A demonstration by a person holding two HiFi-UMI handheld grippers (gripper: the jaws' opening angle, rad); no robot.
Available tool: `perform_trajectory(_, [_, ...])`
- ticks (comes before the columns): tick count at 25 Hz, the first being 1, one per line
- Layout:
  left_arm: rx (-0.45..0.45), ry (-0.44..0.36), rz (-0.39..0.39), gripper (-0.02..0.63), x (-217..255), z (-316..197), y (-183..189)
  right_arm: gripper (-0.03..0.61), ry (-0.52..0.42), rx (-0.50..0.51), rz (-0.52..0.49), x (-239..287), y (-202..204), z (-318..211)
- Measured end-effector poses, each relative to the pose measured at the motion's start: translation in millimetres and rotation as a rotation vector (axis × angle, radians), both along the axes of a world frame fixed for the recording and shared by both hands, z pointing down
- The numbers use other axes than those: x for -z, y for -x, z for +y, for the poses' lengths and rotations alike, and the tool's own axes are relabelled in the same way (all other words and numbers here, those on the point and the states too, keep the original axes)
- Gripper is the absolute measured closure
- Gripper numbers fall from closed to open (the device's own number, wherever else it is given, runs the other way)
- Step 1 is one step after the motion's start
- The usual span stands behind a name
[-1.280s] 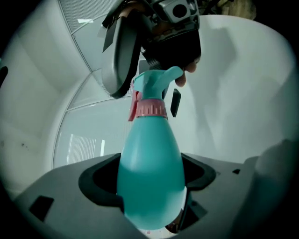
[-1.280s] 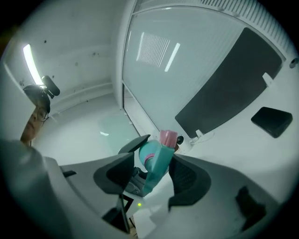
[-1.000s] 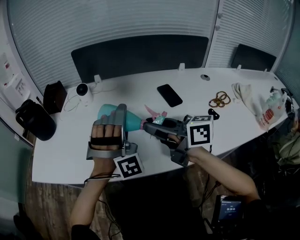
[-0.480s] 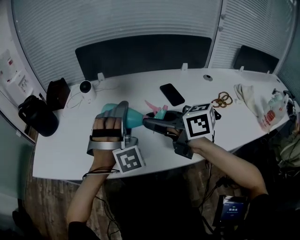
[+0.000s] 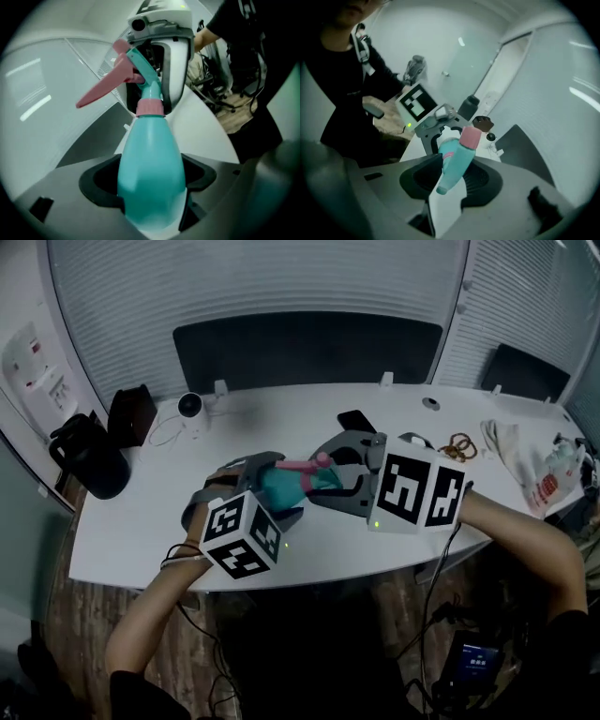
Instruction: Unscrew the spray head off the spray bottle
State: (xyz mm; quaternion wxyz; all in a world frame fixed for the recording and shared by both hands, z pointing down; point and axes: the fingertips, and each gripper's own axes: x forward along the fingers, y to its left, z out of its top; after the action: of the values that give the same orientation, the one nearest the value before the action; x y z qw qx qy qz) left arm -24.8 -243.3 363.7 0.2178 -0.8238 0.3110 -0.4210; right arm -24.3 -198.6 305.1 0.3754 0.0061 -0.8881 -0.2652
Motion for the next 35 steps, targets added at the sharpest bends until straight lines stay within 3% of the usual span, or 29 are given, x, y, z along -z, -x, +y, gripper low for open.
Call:
perform_trajectory(4, [-0.205, 0.205, 0.121, 0.235, 3, 35, -14, 0.451, -0.275, 0.199, 0.244, 7, -1, 31])
perform_trajectory(7, [-0.320, 0.329, 0.117, 0.235, -1, 52, -19, 0.451, -0.545, 0.352, 0.425, 4, -3, 43])
perform_trajectory(9, [-0.414, 0.439, 0.128, 0.235, -2, 68, -19, 0.451, -0.685, 0.457, 0.484, 3, -1, 51])
perform_trajectory(12, [-0.549, 0.561, 0.179, 0.235, 4, 93, -17, 0.451, -0.786, 0.568, 0.493, 8, 5, 70])
perform_trajectory(15, [-0.580, 0.562, 0.214, 0.233, 6, 99, -17, 0.451, -0.828, 0.598, 0.532, 5, 3, 73])
perform_trajectory(20, [-0.477, 0.496, 0.275, 0.233, 0, 79, -11, 0.448, -0.914, 0.512, 0.502, 7, 12, 53])
perform_trajectory(23, [-0.441, 0.430, 0.277, 0.233, -1, 69, -4, 0.383, -0.924, 0.446, 0.397, 18, 23, 50])
perform_trajectory(27, [-0.359, 0.328, 0.254, 0.233, -4, 50, 12, 0.383, -0.935, 0.376, 0.353, 32, 21, 45])
perform_trajectory(30, [-0.251, 0.211, 0.218, 0.233, -7, 30, 32, 0.383, -0.861, 0.264, 0.280, 50, 15, 29])
perform_trajectory(33, [-0.079, 0.048, 0.136, 0.233, -4, 4, 56, 0.383, -0.625, 0.084, 0.110, 67, 8, 11])
perform_trajectory(35, [0.061, -0.129, -0.038, 0.233, -2, -16, 80, 0.383, -0.331, -0.049, -0.008, 65, 4, 0])
